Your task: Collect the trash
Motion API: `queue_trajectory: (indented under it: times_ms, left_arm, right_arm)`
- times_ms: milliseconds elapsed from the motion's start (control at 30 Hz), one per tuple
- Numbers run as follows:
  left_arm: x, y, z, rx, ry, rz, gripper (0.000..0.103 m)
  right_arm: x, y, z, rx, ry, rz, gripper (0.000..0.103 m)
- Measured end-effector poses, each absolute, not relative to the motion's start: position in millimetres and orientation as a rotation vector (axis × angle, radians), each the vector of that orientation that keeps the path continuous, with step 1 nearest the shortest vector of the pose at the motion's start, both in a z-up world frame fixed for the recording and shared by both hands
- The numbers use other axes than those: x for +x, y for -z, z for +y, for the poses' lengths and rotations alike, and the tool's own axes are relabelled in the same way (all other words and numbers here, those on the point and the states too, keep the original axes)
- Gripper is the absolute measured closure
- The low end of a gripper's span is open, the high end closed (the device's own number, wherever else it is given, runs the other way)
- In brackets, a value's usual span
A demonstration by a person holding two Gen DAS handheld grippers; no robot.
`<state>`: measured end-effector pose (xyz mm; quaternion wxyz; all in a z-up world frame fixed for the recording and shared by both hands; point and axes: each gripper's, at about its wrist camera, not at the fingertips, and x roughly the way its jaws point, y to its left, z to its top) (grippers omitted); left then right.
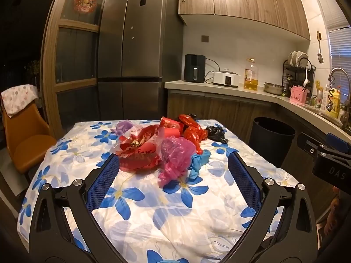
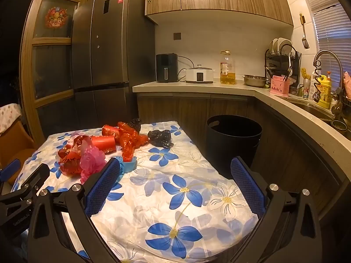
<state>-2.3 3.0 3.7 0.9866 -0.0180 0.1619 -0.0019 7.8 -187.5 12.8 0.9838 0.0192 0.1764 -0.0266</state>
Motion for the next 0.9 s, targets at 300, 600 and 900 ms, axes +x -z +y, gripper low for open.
queue_trajectory:
  times_ms: [300, 600, 900]
  left_arm:
    - [-1.7, -2.3, 3.2, -0.038, 0.004, 0.324, 0.006]
    - [-1.0, -1.9, 3.0, -0.039, 0.005, 0.324, 0.006]
    - [0.4, -1.3, 3.0, -0.04, 0.005, 0.325, 0.006]
  right_arm:
    - [7.8, -12.8, -187.2, 0.038, 0.053, 0.356, 0.005]
    - [9.3, -11.9, -184.9, 0.038, 0.053, 0.356, 0.005]
    - [7.6, -13.0, -186.6, 0.037, 0.054, 0.355, 0.005]
